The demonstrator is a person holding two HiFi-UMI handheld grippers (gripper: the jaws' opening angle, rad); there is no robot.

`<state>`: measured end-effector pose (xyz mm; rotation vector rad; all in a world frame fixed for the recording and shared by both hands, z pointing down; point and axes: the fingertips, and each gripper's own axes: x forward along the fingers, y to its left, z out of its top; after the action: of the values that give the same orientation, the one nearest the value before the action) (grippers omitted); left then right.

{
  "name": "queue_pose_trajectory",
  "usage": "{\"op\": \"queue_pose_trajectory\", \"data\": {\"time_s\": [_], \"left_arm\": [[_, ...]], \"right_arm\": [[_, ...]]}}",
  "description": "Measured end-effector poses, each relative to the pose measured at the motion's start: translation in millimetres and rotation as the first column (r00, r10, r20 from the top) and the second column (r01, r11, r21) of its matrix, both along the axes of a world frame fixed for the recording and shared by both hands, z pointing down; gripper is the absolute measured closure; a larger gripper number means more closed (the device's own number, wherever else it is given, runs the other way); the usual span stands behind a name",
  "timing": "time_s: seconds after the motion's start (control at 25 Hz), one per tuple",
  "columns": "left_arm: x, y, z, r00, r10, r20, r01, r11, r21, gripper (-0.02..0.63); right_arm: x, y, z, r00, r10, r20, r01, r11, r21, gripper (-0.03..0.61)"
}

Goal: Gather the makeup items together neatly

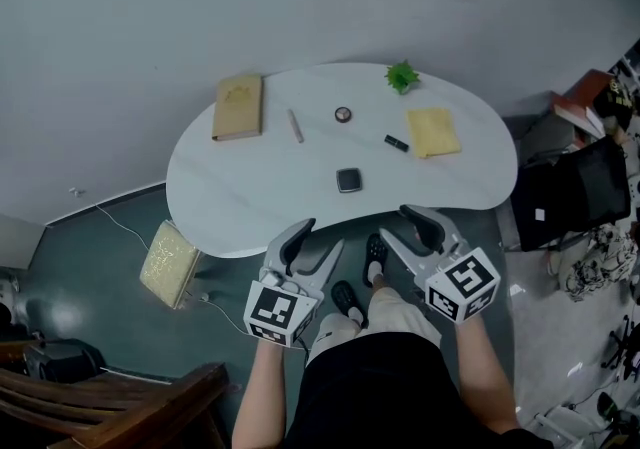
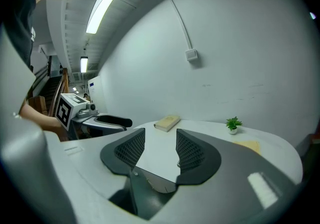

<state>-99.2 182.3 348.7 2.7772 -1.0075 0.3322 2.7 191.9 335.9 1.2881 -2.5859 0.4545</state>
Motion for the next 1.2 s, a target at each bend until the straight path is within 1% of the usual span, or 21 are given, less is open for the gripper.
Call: {"op": "queue_pose_trajectory", "data": {"time_s": [0.4,0.76,1.04,1.2], "left_arm": [[9.7,-46.7,3.8,0.999,-0.011,0.030,0.011,1.000,-0.014,0.407],[33.8,-104.1,12.5,0.998,-0.048,0.049,0.050,0.998,-0.042,0.403],[46.1,-140.2,14.8,0.993,-0.099,0.064,0.103,0.993,-0.050,0.403],[48.0,-152.9,16.9,0.987,-0.145,0.068,0.149,0.987,-0.055,0.403]], "right_arm": [[8.8,-52.3,9.5,0.999,-0.040,-0.007,0.040,0.999,-0.020,0.400],[30.3,-114.5,24.5,0.996,-0.091,0.012,0.092,0.994,-0.051,0.400],[37.8,-152.6,39.2,0.986,-0.169,0.006,0.169,0.982,-0.079,0.400],[33.0,-163.4,54.6,0.970,-0.241,-0.011,0.239,0.967,-0.093,0.400]]}}
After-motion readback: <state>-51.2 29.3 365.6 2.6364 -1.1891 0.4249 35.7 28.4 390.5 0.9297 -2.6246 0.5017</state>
